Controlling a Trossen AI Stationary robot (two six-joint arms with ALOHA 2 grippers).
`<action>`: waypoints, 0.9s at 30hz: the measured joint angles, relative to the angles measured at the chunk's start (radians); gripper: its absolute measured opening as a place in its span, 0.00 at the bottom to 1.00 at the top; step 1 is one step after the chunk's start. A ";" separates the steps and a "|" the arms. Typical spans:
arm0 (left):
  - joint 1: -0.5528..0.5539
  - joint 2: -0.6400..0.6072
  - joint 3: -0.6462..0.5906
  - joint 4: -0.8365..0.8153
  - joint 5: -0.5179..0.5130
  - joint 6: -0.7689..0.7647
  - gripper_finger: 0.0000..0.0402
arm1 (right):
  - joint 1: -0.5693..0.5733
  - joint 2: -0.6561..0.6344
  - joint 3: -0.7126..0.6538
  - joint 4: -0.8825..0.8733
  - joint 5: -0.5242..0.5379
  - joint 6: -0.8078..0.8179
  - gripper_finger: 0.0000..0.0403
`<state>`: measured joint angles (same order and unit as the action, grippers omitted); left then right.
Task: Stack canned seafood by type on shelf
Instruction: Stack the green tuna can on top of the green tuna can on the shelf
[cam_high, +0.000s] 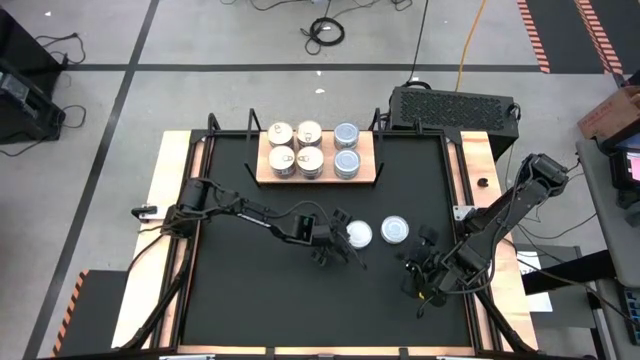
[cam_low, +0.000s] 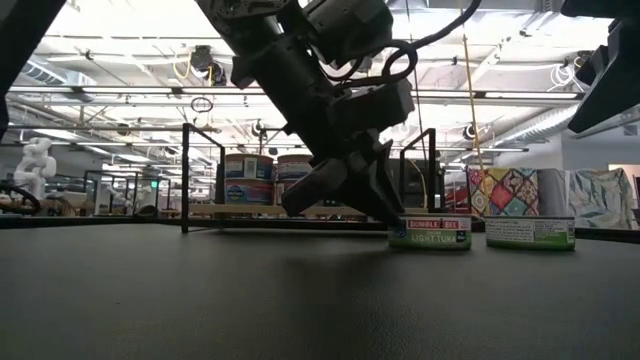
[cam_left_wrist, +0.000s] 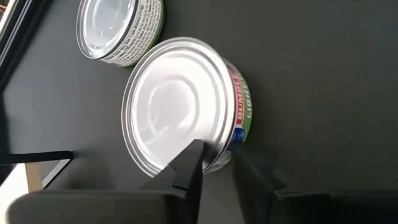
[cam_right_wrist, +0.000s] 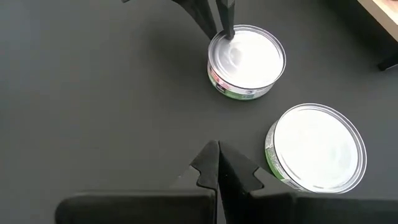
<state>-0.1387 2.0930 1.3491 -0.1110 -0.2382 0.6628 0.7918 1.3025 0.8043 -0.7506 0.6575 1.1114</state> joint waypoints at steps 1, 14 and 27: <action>0.000 0.000 0.000 0.000 0.000 0.000 0.19 | 0.000 0.000 0.000 0.000 0.000 0.000 0.00; -0.023 -0.003 -0.002 0.015 -0.075 0.005 0.01 | 0.000 0.000 0.000 0.000 0.000 -0.001 0.00; -0.049 -0.088 -0.002 -0.003 -0.176 0.032 0.00 | 0.000 -0.001 0.001 0.000 0.001 -0.005 0.00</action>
<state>-0.1875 2.0047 1.3468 -0.1144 -0.4141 0.6952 0.7918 1.3014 0.8049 -0.7504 0.6582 1.1065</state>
